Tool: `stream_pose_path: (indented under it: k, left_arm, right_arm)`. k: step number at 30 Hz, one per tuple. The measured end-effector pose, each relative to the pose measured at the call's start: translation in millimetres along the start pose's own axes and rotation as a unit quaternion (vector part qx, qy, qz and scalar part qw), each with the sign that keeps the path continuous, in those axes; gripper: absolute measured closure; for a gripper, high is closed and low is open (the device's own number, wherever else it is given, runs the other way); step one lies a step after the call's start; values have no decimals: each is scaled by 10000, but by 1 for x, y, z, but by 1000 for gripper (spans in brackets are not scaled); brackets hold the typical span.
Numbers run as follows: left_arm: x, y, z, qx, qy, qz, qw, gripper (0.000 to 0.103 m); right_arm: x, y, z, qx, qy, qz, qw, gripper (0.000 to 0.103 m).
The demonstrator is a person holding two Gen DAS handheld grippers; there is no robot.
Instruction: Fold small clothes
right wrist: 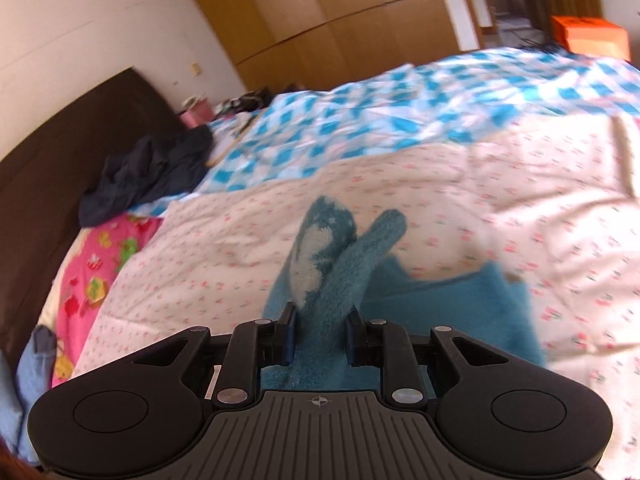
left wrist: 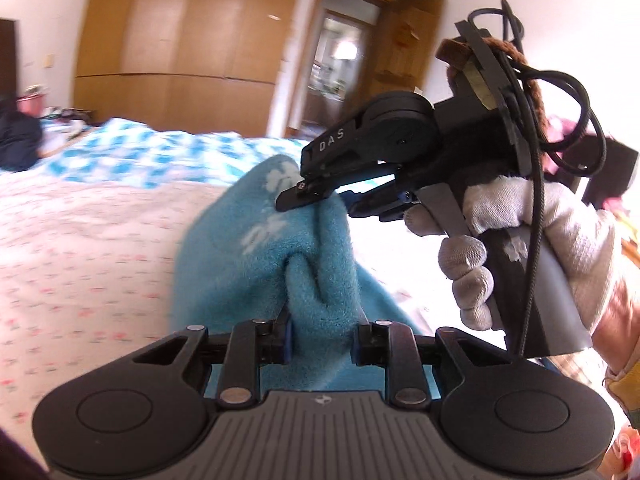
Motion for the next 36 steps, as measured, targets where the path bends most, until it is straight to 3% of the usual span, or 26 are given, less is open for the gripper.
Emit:
stream_pose_path:
  k: [4, 9, 18, 26, 32, 36]
  left_arm:
    - [-13, -22, 39, -152, -336, -245, 9990, 74]
    - [-32, -49, 68, -124, -741, -597, 9954, 74]
    - [-14, -58, 83, -257, -735, -526, 9956, 74]
    - [-32, -87, 111, -148, -1078, -769, 9911, 74]
    - [-44, -87, 117, -110, -1187, -822, 9895, 73]
    - [-46, -81, 114, -151, -1284, -752, 9887, 67]
  right_arm:
    - [-19, 5, 62, -75, -588, -33, 9982, 81]
    - [-39, 2, 109, 93, -1216, 17, 9925, 81]
    - [-33, 20, 130, 363, -1323, 318, 9900, 81]
    - [-48, 13, 158, 250, -1509, 201, 9880, 81]
    - [-49, 16, 151, 13, -1281, 48, 9917, 73]
    - [-50, 40, 139, -195, -1092, 242, 9935, 72]
Point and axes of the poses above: each gripper's, at about its wrist camera, not at the fingertips, and y roughly against the way its jaws point, z to its right, x to its top, the point moved 6 cm from there along -y, roughly the way its jaws point, and after that the axes turned 11 degrees about x, right-handed, at the moved point
